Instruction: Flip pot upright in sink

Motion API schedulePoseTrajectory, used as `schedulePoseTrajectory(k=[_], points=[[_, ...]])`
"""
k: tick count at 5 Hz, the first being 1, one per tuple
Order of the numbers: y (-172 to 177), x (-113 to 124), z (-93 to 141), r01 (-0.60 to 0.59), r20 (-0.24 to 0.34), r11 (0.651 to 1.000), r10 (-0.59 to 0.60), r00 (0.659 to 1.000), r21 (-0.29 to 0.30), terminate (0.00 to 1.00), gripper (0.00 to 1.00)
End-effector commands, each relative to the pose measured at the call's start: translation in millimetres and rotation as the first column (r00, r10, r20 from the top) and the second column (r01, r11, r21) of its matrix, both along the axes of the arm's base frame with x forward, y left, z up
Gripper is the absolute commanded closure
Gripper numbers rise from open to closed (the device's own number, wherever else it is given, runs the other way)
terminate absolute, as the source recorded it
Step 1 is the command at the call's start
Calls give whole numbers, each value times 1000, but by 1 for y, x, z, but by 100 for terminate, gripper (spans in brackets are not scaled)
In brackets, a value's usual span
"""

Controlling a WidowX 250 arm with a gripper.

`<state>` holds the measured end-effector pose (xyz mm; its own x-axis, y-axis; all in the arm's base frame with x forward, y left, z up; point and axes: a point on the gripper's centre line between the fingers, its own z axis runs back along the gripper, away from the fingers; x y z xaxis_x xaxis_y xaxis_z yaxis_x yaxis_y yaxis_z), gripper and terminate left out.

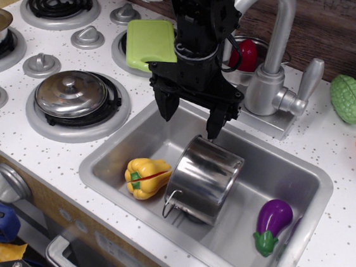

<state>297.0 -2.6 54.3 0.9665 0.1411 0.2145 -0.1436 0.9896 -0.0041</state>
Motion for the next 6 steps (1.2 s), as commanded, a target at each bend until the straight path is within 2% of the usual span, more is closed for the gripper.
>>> schedulePoseTrajectory(k=[1, 2, 3, 4, 5, 6], points=[[0, 0, 0, 0, 0, 1000, 0, 1000, 0, 0, 0], [7, 2, -1, -19, -6, 992, 19, 1000, -122, 0, 0], [9, 1, -3, -59, -15, 963, 57, 998, -263, 0, 0], [17, 0, -8, -83, -29, 914, 77, 997, -398, 0, 0], [22, 0, -14, -109, -55, 847, 94, 994, -521, 0, 0], [21, -2, -18, -117, -63, 809, 99, 993, -577, 0, 0]])
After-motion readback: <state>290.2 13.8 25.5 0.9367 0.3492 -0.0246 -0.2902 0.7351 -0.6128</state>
